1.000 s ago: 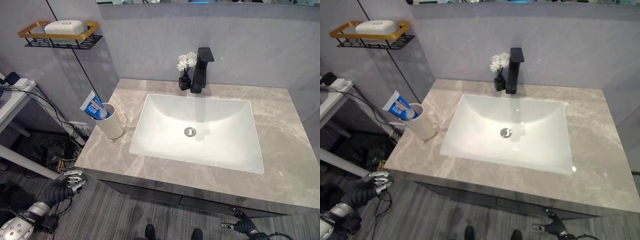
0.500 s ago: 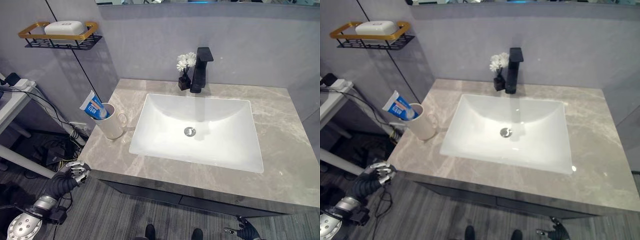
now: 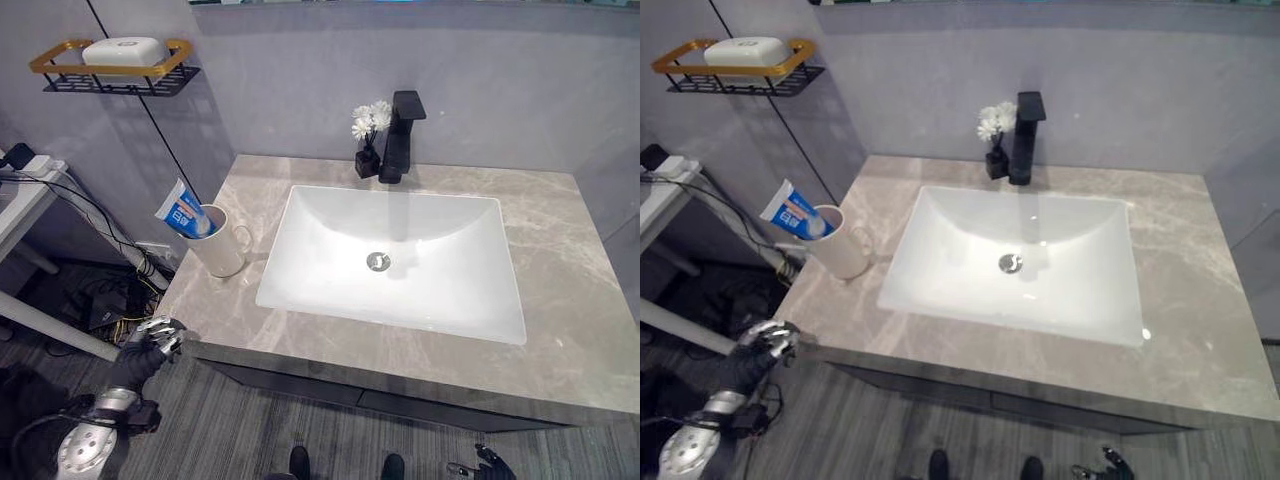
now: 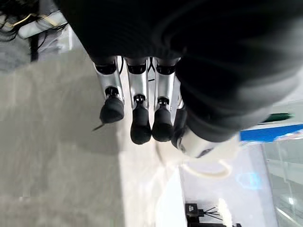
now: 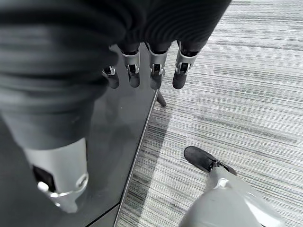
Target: Put brush and paste in cup on sink, flatten towel.
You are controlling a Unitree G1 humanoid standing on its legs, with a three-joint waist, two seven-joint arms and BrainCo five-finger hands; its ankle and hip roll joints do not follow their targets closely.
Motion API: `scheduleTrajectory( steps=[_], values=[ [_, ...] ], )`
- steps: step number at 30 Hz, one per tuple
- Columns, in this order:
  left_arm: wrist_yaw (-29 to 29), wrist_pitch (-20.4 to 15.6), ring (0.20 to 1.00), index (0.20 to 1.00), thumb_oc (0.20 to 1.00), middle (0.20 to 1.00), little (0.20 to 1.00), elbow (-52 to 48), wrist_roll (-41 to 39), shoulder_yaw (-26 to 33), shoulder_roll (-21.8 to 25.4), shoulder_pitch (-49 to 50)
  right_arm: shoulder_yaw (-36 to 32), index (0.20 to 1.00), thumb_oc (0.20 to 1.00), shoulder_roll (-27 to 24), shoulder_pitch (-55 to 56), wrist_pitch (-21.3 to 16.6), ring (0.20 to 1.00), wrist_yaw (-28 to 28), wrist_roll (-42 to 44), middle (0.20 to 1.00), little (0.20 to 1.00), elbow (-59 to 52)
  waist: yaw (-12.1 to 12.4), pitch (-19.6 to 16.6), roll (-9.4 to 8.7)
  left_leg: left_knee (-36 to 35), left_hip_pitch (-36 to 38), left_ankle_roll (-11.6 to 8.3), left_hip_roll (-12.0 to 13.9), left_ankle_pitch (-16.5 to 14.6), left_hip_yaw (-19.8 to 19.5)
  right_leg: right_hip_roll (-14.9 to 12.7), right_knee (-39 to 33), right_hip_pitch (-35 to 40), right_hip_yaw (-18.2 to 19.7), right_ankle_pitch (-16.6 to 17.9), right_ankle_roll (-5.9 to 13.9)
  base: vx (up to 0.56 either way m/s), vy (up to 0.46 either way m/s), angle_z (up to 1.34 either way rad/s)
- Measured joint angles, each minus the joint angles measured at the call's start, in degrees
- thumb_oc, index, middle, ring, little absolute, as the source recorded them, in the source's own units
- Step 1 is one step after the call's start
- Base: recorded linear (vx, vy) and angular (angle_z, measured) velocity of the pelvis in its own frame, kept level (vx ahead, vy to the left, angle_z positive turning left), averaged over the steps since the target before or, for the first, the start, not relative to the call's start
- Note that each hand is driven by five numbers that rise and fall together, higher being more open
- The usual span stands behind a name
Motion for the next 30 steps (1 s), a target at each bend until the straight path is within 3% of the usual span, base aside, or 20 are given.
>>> scheduleTrajectory(
  steps=[6,16,22,30],
  values=[
    [1.35,-0.91,0.200,0.200,0.200,0.200,0.200,0.48,0.14,0.08,0.88,-1.09,5.60,1.000,1.000,-1.53,-0.53,0.19,1.000,-0.78,-5.92,1.000,1.000,-1.83,-0.29,0.71,-0.38,0.02,-0.72,0.05,0.00,0.21,0.21,0.00,-0.01,-0.92,0.18,0.30,-0.06,0.00,-0.001,-0.01],
    [2.41,-1.64,0.200,0.200,0.200,0.200,0.200,-0.38,0.11,0.40,1.69,-1.12,4.78,1.000,1.000,-1.28,-0.69,1.14,1.000,-0.94,-7.24,1.000,1.000,1.39,0.26,2.50,0.92,-0.01,-2.39,-0.08,0.01,0.29,1.21,-0.03,-0.01,-3.17,1.25,0.76,-0.15,0.01,-0.003,-0.05],
    [2.45,-1.27,0.200,0.200,0.200,0.200,0.200,-2.62,-0.13,1.01,4.62,-0.45,3.88,1.000,1.000,-1.16,-1.99,1.16,1.000,-1.04,-6.62,1.000,1.000,2.47,0.51,3.51,0.34,-0.01,-3.12,0.07,-0.02,0.70,1.36,-0.07,-0.01,-3.98,1.45,1.16,-0.18,0.00,0.000,0.00],
    [1.54,-1.76,0.200,0.200,0.200,0.200,0.200,-9.55,-1.32,5.44,6.48,-1.90,3.77,1.000,1.000,-1.13,-2.36,1.21,1.000,-1.02,-6.06,1.000,1.000,3.52,0.38,3.51,0.83,0.02,-2.82,0.13,-0.03,0.89,1.39,-0.06,0.00,-3.69,1.43,1.40,-0.19,0.00,-0.008,0.00]
  ],
)
